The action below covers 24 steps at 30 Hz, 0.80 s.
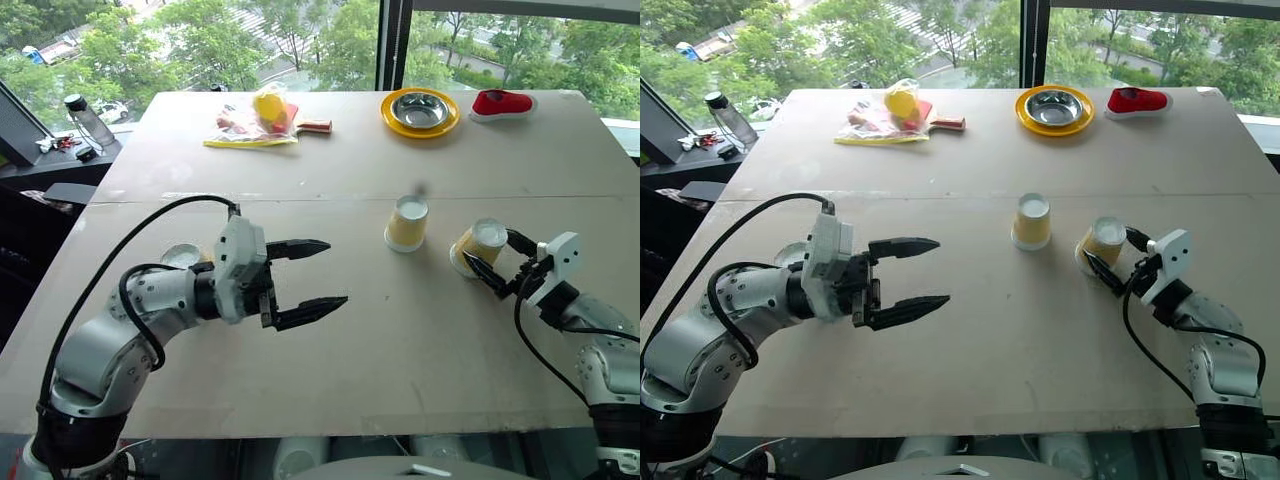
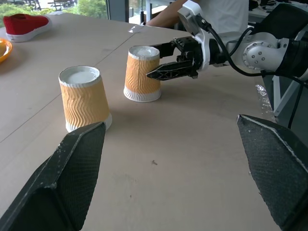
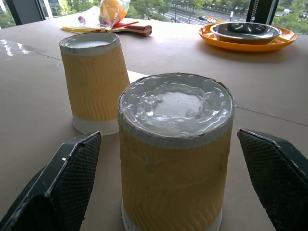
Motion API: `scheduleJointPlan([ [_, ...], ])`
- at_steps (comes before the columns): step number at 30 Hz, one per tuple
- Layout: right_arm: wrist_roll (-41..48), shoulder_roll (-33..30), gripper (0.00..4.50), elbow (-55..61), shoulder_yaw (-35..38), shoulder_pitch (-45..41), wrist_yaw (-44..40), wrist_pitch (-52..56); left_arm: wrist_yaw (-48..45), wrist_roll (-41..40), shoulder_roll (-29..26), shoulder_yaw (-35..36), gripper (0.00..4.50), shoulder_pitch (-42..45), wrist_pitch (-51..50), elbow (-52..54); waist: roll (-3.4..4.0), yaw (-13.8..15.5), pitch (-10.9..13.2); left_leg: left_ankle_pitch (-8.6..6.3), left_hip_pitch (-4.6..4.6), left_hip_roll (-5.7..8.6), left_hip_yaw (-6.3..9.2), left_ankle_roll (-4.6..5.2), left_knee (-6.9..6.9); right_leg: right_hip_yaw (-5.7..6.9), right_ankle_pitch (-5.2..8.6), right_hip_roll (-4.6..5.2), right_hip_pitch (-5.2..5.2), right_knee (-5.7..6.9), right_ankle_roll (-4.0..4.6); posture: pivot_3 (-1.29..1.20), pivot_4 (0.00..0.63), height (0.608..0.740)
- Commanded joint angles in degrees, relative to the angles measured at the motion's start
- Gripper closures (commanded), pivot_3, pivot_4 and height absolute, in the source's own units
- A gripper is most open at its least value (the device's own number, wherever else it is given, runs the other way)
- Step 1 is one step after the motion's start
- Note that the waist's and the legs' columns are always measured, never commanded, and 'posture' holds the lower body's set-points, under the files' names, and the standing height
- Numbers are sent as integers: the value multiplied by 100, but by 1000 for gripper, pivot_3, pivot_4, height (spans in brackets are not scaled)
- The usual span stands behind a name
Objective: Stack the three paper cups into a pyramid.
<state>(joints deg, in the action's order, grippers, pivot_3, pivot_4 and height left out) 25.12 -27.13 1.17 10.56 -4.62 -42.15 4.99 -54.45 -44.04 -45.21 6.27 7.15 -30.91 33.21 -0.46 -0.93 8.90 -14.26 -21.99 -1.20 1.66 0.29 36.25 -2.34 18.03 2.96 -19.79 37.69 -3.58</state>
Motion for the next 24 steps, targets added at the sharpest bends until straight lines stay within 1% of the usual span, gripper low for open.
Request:
scheduleJointPlan([
  [1, 121, 40, 567, 99, 59, -122, -50, -8, 33, -144, -39, 143, 0, 83, -26, 224, 1, 1, 2, 0, 0, -1, 0, 0, 0, -1, 0, -2, 0, 1, 0, 0, 150, 740],
  [2, 130, 51, 887, 88, 60, -134, -74, -12, 37, -141, -33, 139, 0, 88, -28, 223, 1, 4, 4, 0, 0, -1, 1, 0, 0, 1, 0, -2, -1, 2, 0, 0, 150, 740],
  [3, 131, 61, 1419, 79, 61, -146, -84, -20, 50, -142, -22, 139, 0, 88, -26, 223, 0, 5, 4, 0, 0, -1, 1, 0, 0, 1, 0, -2, -1, 2, 0, 0, 150, 740],
  [4, 132, 69, 1814, 71, 64, -156, -91, -34, 53, -136, -19, 136, 0, 82, -21, 226, -1, 7, 5, 0, -1, -1, 2, 0, 0, 1, 0, -2, -1, 1, 0, 0, 150, 740],
  [5, 129, 72, 2392, 65, 69, -163, -92, -42, 59, -138, -16, 136, 0, 69, -17, 236, 0, 8, 6, 0, -1, -1, 1, 0, 0, 1, 0, -2, -1, 1, 0, 0, 150, 740],
  [6, 127, 77, 2662, 58, 71, -173, -93, -49, 70, -143, -6, 137, 0, 65, -15, 233, 0, 9, 6, 0, -2, -1, 1, 0, 1, 1, 0, -2, -1, 0, 0, 0, 150, 740],
  [7, 128, 82, 2835, 60, 74, -182, -93, -51, 86, -144, 5, 144, 0, 55, -9, 230, 0, 9, 6, 0, -2, -1, 1, 0, 1, 1, 0, -2, -1, 0, 0, 0, 150, 740],
  [9, 139, 94, 2835, 88, 77, -186, -105, -63, 126, -132, 22, 161, 0, 17, 8, 228, 0, 9, 6, 0, -2, -1, 1, 0, 1, 1, 0, -2, -1, 1, 0, 0, 150, 740],
  [12, 135, 26, 2835, 336, -85, -74, -322, -36, 443, -184, 241, 323, 0, -139, 34, 198, 1, 10, 8, 0, -1, -1, 1, 0, 1, 0, 0, -2, -1, 1, 0, 0, 150, 740],
  [16, 191, 8, 2835, 967, -560, 23, -533, 311, 848, 273, 397, 481, 0, -676, 200, 181, 3, -16, 10, 0, -1, -7, 2, 0, 1, -2, 0, -6, -4, 1, 0, 0, 150, 740],
  [20, 100, 294, 2835, 1313, -1181, -255, -475, 569, 1385, 487, 621, 708, 0, -1174, 209, 286, -2, -8, 13, 0, 0, -11, 3, 0, 1, -2, 0, -7, -9, 10, 0, 0, 150, 740],
  [24, -440, 785, 2835, 892, -1758, -855, -209, 409, 1501, 523, 641, 857, 0, -1490, 250, 436, -11, -15, 18, 0, 0, -9, 1, -1, 2, -4, 0, -4, -12, 13, 1, 0, 150, 740],
])
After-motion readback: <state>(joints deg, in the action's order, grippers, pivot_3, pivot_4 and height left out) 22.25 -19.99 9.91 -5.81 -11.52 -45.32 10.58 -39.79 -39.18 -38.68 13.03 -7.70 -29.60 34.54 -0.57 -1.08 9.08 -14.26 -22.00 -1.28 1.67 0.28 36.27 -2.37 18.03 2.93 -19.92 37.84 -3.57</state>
